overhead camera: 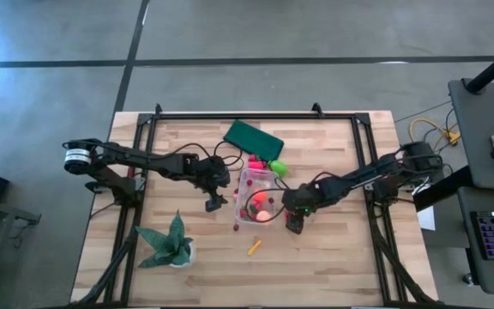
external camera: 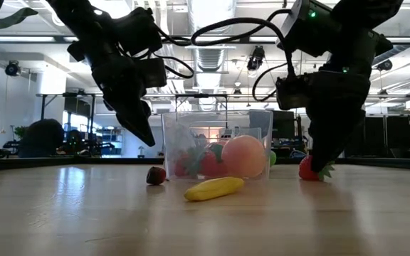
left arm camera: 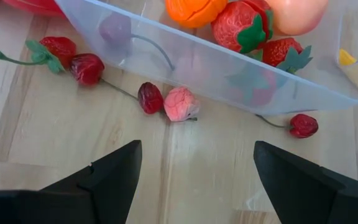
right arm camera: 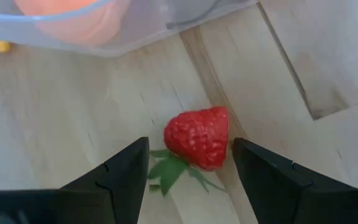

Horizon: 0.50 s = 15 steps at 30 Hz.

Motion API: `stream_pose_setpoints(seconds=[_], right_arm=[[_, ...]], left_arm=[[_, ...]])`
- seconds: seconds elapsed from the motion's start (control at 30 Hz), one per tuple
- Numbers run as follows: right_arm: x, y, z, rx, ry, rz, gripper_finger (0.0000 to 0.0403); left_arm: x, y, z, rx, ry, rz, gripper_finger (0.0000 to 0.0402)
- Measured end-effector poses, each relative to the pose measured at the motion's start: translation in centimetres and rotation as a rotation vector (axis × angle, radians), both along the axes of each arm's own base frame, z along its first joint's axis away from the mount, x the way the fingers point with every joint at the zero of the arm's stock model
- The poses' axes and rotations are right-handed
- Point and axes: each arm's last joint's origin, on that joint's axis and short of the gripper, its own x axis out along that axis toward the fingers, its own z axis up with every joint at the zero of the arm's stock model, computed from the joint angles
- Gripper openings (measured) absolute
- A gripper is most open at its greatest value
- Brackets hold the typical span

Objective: Pick and placing Produce into tupperware
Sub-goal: Put the red strawberry into the transparent bin

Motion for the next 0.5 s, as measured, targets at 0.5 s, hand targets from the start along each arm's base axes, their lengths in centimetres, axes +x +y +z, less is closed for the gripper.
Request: stream_pose_setpoints(seconds=[0.5], right_arm=[[0.14, -0.18, -0.4, -0.086, -0.003, -0.074, 0.0228]], left_arm=[[0.23, 0.27, 0.15, 0.066, -0.024, 0.044, 0.0295]])
